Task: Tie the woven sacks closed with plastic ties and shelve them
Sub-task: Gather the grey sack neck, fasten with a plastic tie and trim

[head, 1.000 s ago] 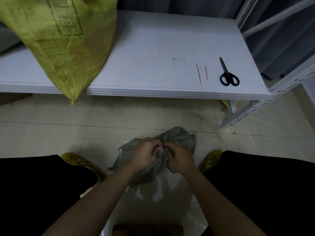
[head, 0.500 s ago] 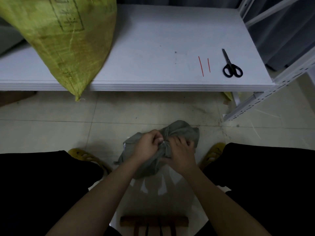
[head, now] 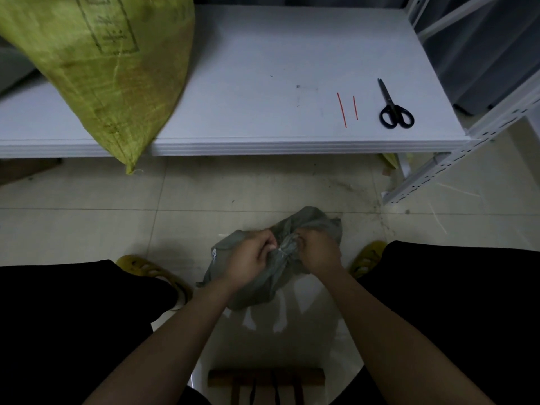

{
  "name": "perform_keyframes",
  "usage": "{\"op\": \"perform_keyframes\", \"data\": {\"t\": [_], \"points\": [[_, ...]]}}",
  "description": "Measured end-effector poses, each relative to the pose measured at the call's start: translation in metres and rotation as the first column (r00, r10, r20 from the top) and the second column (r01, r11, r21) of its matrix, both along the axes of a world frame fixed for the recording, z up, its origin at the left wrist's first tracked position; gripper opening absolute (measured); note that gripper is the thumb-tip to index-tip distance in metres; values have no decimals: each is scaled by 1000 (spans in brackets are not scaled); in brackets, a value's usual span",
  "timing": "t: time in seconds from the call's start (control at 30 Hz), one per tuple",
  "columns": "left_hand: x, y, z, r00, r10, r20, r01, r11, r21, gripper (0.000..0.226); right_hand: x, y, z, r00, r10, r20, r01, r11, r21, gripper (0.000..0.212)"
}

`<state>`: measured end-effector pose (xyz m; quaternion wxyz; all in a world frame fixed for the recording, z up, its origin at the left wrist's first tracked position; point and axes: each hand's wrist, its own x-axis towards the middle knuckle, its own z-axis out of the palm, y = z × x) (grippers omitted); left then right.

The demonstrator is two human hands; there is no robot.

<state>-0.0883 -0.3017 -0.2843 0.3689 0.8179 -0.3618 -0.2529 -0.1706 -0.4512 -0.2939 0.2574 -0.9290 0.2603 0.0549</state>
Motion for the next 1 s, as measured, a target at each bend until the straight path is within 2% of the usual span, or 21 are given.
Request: {"op": "perform_keyframes", "data": {"t": [0.1, 0.27, 0.33, 0.47, 0.6, 0.7, 0.73, 0.8, 0.9, 1.0], "points": [[-1, 0, 4, 990, -68, 124, 64, 997, 40, 11, 8, 4, -1, 998, 55, -25, -57, 996, -75, 25], [-9, 1, 13, 970, -111, 217, 104, 994, 42, 9, 17, 4, -1, 991, 115, -67, -124, 980, -158, 26], [-9, 2, 15, 977, -76, 198, 70, 997, 33, 9, 15, 1, 0, 996, 88, -34, -92, 986, -139, 24], [-2, 3, 8, 991, 91, 103, -96, 994, 43, 11, 8, -6, 7, 995, -19, 101, 24, 998, -51, 26], [-2, -7, 13, 982, 188, -6, -188, 981, 56, 21, 6, 1, 19, 990, 22, 138, -6, 993, -117, 39], [-4, -12, 19, 981, 191, -26, -191, 981, 34, 18, 0, 17, 29, 942, 112, 317, -80, 991, -111, 33], [-4, -13, 20, 981, 192, -23, -192, 981, 24, 17, -1, 22, 31, 929, 156, 335, -122, 985, -121, 33], [-4, -12, 21, 980, 198, -32, -197, 980, 17, 15, -3, 24, 25, 932, 257, 257, -224, 963, -152, 39], [-5, -8, 22, 974, 213, -74, -215, 977, -10, 14, -7, 12, 10, 932, 362, -3, -356, 915, -190, 51], [-7, -6, 23, 966, 243, -88, -246, 969, -28, 11, -8, 6, 5, 875, 461, -146, -482, 812, -329, 45]]}}
